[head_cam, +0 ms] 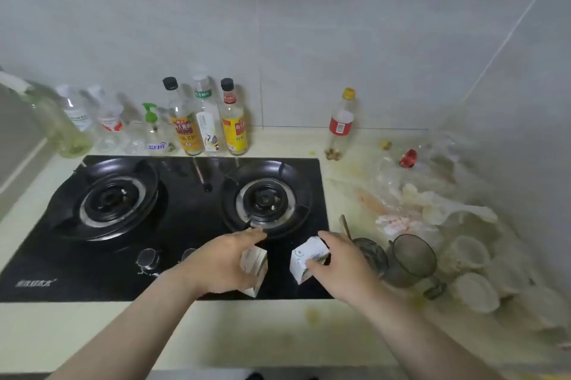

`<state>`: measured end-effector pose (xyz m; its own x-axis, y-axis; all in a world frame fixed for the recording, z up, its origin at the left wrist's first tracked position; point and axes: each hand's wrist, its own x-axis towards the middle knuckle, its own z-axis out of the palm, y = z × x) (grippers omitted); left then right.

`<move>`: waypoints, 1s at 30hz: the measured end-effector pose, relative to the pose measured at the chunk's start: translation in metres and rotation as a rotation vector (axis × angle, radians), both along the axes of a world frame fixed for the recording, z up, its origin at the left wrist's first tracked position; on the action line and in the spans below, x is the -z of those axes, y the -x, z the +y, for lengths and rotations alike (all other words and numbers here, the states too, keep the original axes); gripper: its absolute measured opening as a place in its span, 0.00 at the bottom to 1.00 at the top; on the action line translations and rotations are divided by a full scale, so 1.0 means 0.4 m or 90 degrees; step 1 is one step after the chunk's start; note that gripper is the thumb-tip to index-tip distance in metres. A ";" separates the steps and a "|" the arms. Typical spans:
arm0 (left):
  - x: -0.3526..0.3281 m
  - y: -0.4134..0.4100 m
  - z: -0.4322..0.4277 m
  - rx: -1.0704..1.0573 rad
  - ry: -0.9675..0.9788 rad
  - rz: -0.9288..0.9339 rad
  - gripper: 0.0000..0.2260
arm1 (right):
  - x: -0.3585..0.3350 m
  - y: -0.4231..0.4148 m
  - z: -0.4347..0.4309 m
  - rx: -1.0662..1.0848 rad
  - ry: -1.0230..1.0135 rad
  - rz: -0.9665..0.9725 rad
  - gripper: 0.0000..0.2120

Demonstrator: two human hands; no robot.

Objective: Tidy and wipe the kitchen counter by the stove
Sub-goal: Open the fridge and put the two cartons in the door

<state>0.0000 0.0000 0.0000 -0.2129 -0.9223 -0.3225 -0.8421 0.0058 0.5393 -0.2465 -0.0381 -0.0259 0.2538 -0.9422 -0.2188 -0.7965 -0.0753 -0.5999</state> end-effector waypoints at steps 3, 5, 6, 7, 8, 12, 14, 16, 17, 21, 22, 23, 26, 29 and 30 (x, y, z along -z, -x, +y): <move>0.015 -0.028 -0.032 0.061 -0.035 -0.052 0.47 | 0.004 -0.025 -0.007 0.037 0.020 0.049 0.15; 0.028 -0.035 -0.046 0.088 -0.040 -0.080 0.47 | 0.009 -0.049 -0.002 0.090 -0.026 0.079 0.16; 0.038 -0.035 -0.047 0.100 -0.037 -0.087 0.45 | 0.015 -0.061 0.003 0.113 -0.046 0.083 0.20; 0.046 -0.035 -0.051 0.112 -0.033 -0.092 0.43 | 0.023 -0.070 0.007 0.130 -0.057 0.084 0.22; 0.051 -0.037 -0.055 0.129 -0.022 -0.091 0.41 | 0.023 -0.079 0.010 0.143 -0.058 0.083 0.24; 0.059 -0.039 -0.068 0.155 -0.036 -0.086 0.37 | 0.012 -0.097 0.019 0.174 -0.085 0.064 0.25; 0.054 -0.039 -0.073 0.156 -0.051 -0.076 0.33 | 0.002 -0.103 0.025 0.186 -0.091 0.047 0.23; 0.053 -0.040 -0.076 0.159 -0.061 -0.066 0.28 | -0.007 -0.108 0.028 0.202 -0.085 0.027 0.21; 0.053 -0.041 -0.078 0.162 -0.057 -0.061 0.26 | -0.015 -0.108 0.031 0.202 -0.083 0.022 0.20; 0.044 -0.057 -0.074 0.146 -0.029 -0.019 0.19 | -0.049 -0.101 0.047 0.168 -0.053 0.002 0.16; 0.040 -0.063 -0.072 0.124 -0.021 0.010 0.18 | -0.057 -0.097 0.053 0.160 -0.052 -0.014 0.18; 0.034 -0.069 -0.069 0.099 -0.013 0.048 0.16 | -0.062 -0.093 0.057 0.163 -0.066 -0.033 0.22; 0.011 -0.087 -0.062 0.020 0.000 0.171 0.17 | -0.089 -0.085 0.068 0.195 -0.086 -0.091 0.34; -0.015 -0.095 -0.057 -0.055 0.005 0.250 0.29 | -0.131 -0.083 0.074 0.218 -0.093 -0.176 0.34; -0.023 -0.096 -0.053 -0.080 0.008 0.270 0.31 | -0.148 -0.083 0.077 0.223 -0.097 -0.205 0.34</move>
